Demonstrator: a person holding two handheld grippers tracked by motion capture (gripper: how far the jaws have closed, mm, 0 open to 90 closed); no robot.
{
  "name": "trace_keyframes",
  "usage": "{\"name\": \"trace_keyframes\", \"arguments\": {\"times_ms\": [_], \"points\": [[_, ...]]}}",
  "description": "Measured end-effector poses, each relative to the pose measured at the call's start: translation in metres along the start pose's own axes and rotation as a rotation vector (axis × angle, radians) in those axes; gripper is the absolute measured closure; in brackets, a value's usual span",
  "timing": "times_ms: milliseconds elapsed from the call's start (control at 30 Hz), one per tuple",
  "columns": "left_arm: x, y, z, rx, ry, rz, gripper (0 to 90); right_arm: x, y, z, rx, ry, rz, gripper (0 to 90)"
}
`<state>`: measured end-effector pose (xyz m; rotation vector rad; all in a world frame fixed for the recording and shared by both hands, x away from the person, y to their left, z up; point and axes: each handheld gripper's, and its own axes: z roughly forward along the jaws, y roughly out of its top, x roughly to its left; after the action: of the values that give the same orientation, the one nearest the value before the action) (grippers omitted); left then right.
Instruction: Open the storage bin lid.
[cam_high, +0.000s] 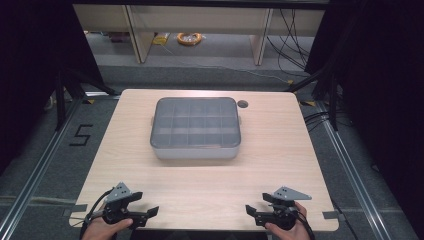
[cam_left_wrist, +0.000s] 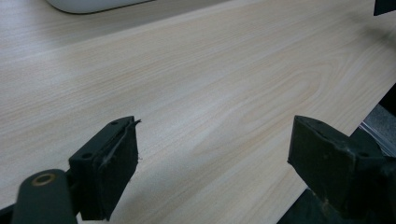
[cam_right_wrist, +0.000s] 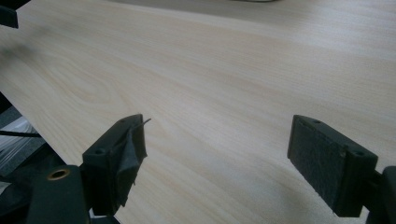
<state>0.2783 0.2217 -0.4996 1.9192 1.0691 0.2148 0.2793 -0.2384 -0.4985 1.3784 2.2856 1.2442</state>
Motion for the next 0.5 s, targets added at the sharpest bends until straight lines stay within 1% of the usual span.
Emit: {"name": "trace_keyframes", "arguments": {"times_ms": [133, 167, 200, 233, 267, 300, 333, 367, 400, 433, 467, 500], "points": [[0.0002, 0.0000, 0.0000, 0.000, -0.002, -0.003, 15.2, -0.0002, 0.0000, -0.0010, -0.002, 0.006, -0.002, 20.1], [0.0006, 0.0001, 0.0001, -0.002, -0.004, -0.003, 15.2, 0.0025, 0.0002, -0.0021, -0.002, 0.032, 0.031, 20.1], [0.0006, 0.0002, 0.0003, -0.005, -0.003, -0.008, 15.3, 0.0017, 0.0000, -0.0012, -0.025, 0.034, 0.023, 20.1], [0.0005, 0.0003, 0.0005, -0.005, -0.002, -0.009, 15.2, 0.0009, 0.0008, -0.0022, -0.030, 0.030, 0.022, 20.1], [0.0005, 0.0003, 0.0005, -0.005, -0.002, -0.009, 15.2, -0.0017, 0.0018, -0.0024, -0.038, 0.024, -0.006, 20.1], [0.0000, 0.0006, 0.0007, -0.001, -0.002, -0.016, 15.2, -0.0021, 0.0025, -0.0021, -0.042, 0.044, 0.010, 20.1], [0.0000, 0.0006, 0.0007, -0.001, -0.002, -0.016, 15.2, -0.0021, 0.0025, -0.0021, -0.042, 0.044, 0.010, 20.1], [-0.0004, 0.0005, 0.0011, -0.004, 0.002, -0.014, 15.2, -0.0009, 0.0028, -0.0026, -0.044, 0.039, 0.029, 20.1], [-0.0005, 0.0006, 0.0011, -0.001, 0.000, -0.014, 15.2, -0.0037, 0.0034, -0.0014, -0.055, 0.027, -0.002, 20.1], [-0.0004, 0.0005, 0.0014, -0.003, -0.001, -0.016, 15.2, -0.0008, 0.0045, -0.0009, -0.047, 0.029, 0.036, 19.8], [0.0006, 0.0006, 0.0015, -0.002, -0.004, -0.019, 15.3, -0.0037, 0.0047, -0.0005, -0.064, 0.035, 0.005, 19.8], [0.0011, 0.0007, 0.0016, -0.002, -0.004, -0.019, 15.3, -0.0045, 0.0050, 0.0004, -0.072, 0.031, -0.007, 19.6]]}}
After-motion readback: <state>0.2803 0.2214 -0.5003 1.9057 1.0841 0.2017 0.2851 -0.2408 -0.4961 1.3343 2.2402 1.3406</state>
